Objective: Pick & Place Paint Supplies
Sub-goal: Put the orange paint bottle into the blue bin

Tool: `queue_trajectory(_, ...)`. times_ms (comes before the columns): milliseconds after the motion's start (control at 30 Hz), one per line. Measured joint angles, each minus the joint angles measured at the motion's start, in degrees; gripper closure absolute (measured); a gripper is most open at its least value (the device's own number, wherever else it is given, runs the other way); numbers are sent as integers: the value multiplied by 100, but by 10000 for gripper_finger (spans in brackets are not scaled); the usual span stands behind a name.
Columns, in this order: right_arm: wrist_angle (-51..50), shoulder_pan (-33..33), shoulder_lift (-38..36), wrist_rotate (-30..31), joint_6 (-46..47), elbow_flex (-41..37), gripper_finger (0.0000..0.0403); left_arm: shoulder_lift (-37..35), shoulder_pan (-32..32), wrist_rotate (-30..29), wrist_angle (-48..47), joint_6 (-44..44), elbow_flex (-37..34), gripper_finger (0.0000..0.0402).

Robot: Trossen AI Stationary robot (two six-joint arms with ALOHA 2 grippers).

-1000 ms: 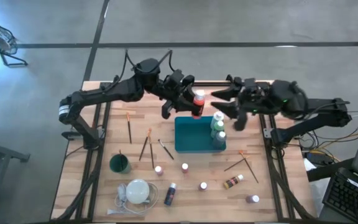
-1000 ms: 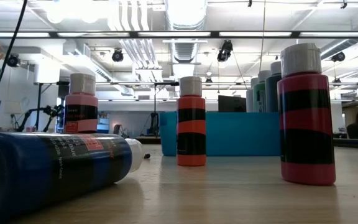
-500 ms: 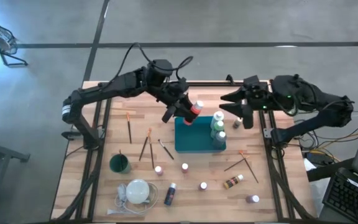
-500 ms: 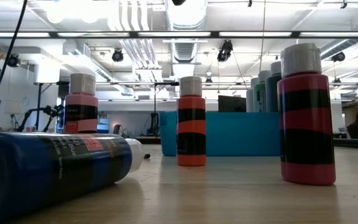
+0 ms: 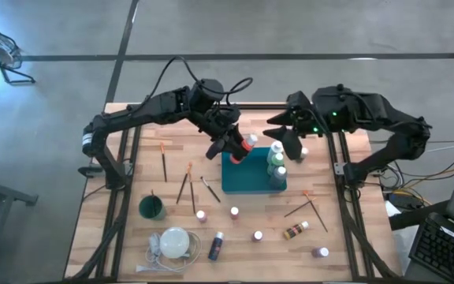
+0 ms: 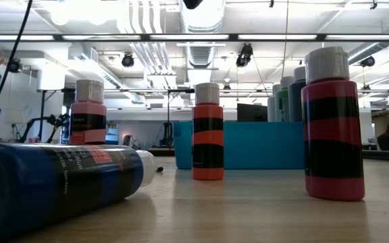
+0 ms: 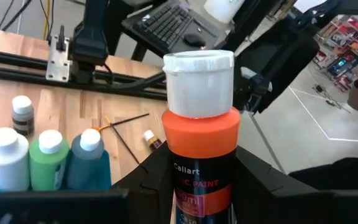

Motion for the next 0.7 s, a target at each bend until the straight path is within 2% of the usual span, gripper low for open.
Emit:
queue_trajectory(100, -238, -62, 304, -439, 26, 341, 203, 0, -29, -2, -76, 99, -11, 283)
queue_trajectory(300, -627, -83, 772, -937, 13, 808, 186, 0, -55, 2, -157, 308, -9, 283)
queue_trajectory(700, -870, -243, 1183, -1436, 49, 1153, 156, 2, -57, -2, -348, 717, -9, 282)
